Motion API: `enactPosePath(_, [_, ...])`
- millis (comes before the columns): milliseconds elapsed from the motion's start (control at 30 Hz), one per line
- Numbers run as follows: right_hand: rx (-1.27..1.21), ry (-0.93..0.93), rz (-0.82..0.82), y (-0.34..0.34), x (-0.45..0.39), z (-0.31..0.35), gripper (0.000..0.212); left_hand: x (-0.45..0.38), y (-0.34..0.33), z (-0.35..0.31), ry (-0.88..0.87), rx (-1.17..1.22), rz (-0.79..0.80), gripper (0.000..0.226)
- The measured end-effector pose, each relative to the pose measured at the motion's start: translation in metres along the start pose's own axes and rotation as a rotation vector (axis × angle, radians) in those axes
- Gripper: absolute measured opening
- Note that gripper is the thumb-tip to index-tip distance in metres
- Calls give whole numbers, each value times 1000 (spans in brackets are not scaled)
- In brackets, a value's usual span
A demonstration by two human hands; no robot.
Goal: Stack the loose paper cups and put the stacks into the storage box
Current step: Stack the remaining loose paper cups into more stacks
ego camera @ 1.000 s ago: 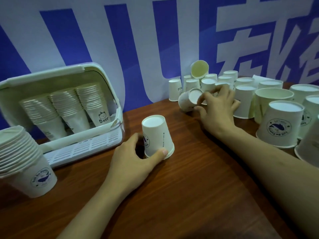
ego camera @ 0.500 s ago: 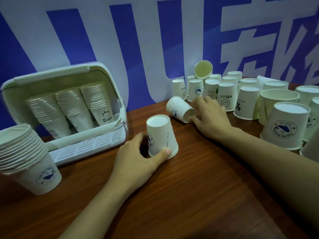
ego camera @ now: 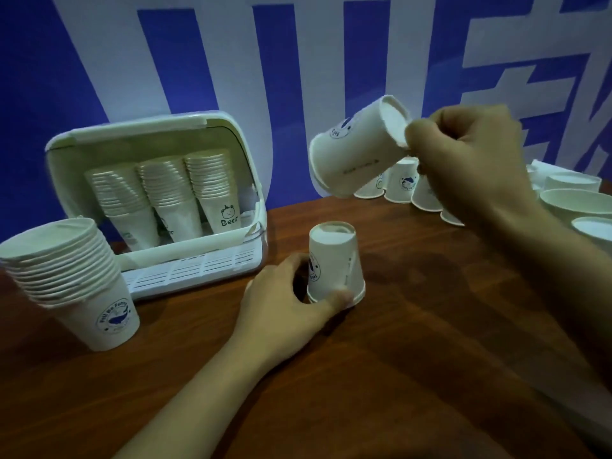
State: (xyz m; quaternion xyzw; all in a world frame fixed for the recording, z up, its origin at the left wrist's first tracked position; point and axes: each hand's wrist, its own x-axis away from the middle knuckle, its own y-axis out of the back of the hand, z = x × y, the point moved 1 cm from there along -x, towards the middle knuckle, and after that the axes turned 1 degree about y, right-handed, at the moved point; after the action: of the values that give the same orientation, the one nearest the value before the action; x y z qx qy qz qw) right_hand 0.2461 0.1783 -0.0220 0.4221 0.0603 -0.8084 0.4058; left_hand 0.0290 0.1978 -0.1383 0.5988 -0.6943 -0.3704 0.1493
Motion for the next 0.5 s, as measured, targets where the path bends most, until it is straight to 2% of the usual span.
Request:
enactPosePath(267, [127, -46, 129, 3, 3, 13, 41, -2, -3, 5, -14, 9, -1, 87])
enactPosePath(400, [136, -100, 181, 1, 4, 12, 54, -3, -5, 6, -7, -11, 8, 91])
enactPosePath(500, [132, -90, 213, -5, 7, 12, 49, -4, -5, 5, -13, -3, 18, 88])
